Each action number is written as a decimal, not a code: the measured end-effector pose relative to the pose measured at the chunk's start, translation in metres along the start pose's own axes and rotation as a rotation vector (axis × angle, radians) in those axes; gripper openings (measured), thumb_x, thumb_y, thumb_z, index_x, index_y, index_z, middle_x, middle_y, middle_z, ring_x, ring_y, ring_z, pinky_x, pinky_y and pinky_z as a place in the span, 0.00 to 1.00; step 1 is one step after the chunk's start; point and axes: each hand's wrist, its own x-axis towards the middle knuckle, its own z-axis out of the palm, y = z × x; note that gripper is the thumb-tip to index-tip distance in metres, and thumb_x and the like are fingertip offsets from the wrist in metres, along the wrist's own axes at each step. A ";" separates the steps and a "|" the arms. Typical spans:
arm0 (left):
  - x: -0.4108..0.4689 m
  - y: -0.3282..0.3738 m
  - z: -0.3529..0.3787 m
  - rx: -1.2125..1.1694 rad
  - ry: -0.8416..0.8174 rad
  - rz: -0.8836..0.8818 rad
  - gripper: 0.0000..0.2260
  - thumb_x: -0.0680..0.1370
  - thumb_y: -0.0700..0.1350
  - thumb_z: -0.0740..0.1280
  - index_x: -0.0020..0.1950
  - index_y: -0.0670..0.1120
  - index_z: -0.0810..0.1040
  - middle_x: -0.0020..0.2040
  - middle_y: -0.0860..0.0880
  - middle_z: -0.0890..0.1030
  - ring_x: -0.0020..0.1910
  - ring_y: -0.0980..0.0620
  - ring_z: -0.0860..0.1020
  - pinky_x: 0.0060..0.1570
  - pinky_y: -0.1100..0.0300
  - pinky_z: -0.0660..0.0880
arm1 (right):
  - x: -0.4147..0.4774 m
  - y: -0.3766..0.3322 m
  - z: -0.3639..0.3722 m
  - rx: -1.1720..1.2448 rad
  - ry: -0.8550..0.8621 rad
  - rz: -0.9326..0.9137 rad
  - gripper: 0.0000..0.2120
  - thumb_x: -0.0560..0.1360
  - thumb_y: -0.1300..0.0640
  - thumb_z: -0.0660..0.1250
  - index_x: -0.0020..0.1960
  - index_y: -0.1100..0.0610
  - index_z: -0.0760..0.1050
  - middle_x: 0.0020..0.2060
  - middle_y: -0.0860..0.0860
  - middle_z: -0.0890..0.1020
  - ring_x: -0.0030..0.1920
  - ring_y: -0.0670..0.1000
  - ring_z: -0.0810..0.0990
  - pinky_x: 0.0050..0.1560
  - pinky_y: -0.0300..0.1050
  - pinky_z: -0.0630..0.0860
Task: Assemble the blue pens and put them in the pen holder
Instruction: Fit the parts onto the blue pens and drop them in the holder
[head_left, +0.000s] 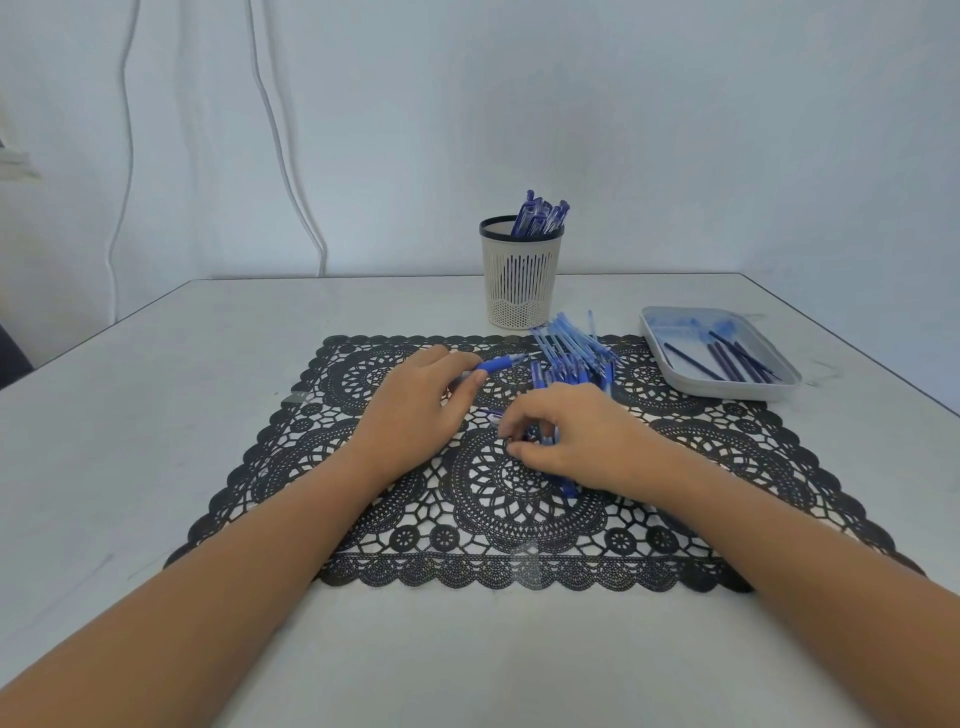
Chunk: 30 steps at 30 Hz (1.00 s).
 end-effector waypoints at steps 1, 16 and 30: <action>0.000 0.000 0.000 0.000 -0.001 0.002 0.21 0.76 0.55 0.53 0.56 0.44 0.78 0.40 0.48 0.78 0.40 0.52 0.73 0.42 0.59 0.70 | 0.000 0.001 0.000 -0.001 0.002 -0.005 0.08 0.74 0.57 0.68 0.52 0.53 0.79 0.41 0.40 0.77 0.37 0.31 0.72 0.41 0.23 0.67; 0.000 0.004 0.000 0.041 -0.045 0.146 0.17 0.78 0.52 0.56 0.54 0.44 0.79 0.39 0.52 0.75 0.39 0.55 0.71 0.41 0.59 0.69 | 0.003 0.014 -0.010 0.003 0.381 0.062 0.07 0.75 0.57 0.67 0.52 0.54 0.78 0.43 0.45 0.77 0.42 0.42 0.73 0.44 0.28 0.67; 0.001 0.000 0.001 0.033 -0.013 -0.042 0.18 0.77 0.54 0.56 0.56 0.45 0.79 0.41 0.49 0.78 0.42 0.53 0.74 0.43 0.60 0.69 | 0.003 0.072 -0.049 0.550 0.822 0.514 0.08 0.74 0.61 0.61 0.39 0.51 0.72 0.34 0.48 0.74 0.38 0.49 0.72 0.40 0.45 0.71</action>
